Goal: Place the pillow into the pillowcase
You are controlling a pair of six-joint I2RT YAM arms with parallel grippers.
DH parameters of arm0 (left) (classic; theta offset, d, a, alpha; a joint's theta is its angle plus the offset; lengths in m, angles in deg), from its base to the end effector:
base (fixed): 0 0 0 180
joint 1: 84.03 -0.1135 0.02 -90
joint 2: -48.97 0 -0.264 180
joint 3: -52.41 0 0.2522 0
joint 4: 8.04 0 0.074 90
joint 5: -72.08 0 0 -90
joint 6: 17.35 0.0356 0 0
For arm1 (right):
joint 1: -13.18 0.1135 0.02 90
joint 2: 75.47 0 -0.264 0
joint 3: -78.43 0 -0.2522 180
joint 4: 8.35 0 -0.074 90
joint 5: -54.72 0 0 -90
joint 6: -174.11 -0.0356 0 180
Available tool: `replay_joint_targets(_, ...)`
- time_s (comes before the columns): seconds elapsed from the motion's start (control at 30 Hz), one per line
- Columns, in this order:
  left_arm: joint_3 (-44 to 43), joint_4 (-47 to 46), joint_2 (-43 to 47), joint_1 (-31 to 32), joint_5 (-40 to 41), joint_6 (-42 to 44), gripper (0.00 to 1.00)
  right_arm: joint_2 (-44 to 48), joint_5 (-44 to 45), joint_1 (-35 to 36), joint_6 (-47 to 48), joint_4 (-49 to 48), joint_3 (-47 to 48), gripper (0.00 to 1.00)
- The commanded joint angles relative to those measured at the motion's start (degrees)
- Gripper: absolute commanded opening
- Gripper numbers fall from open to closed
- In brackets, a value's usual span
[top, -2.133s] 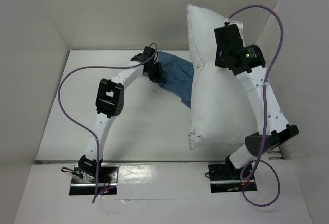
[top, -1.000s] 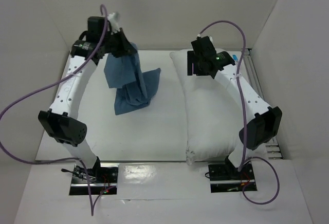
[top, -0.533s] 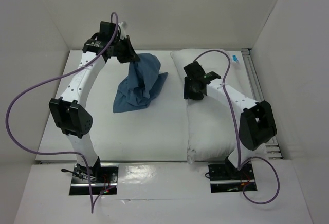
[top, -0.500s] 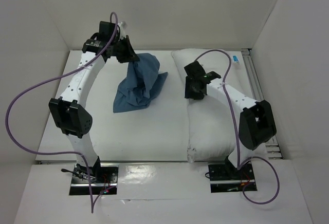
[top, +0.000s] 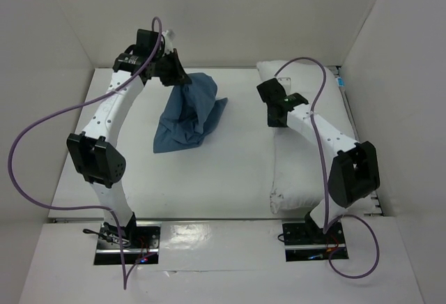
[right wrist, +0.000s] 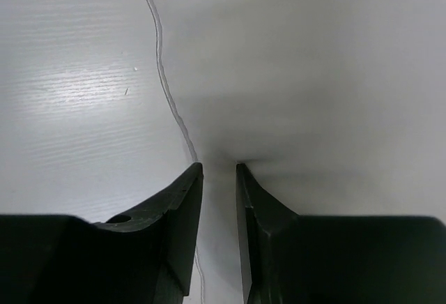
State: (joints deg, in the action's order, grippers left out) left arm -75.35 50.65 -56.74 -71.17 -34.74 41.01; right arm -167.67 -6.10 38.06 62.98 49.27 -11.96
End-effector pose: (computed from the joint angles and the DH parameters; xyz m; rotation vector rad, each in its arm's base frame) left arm 0.3993 -0.1017 0.3978 -0.2046 2.2740 -0.7448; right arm 0.3106 0.1249 0.2747 0.0895 2.4574 -0.3328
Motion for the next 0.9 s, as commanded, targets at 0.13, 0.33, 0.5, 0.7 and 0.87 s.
replay_joint_targets(0.13,-2.28,-0.37,3.41,-1.09,-1.2,0.52,0.0,4.31,-5.26,7.89,0.56,3.79,6.59,0.56)
replay_joint_targets(0.33,-3.43,0.25,3.41,-1.61,-0.67,0.0,0.0,4.23,-18.12,13.79,-5.24,-1.57,-1.92,0.67)
replay_joint_targets(0.5,-4.57,0.86,4.02,-2.14,-1.19,0.0,0.0,6.06,-8.56,11.95,-12.34,4.82,-9.84,0.7)
replay_joint_targets(0.7,-5.79,0.86,2.54,0.94,0.02,0.52,0.0,5.98,-3.87,9.82,-12.63,6.78,-3.01,0.7)
replay_joint_targets(0.87,-10.62,0.86,-3.08,2.25,0.03,1.92,0.0,1.08,-11.15,16.16,-9.82,-1.22,6.39,0.72)
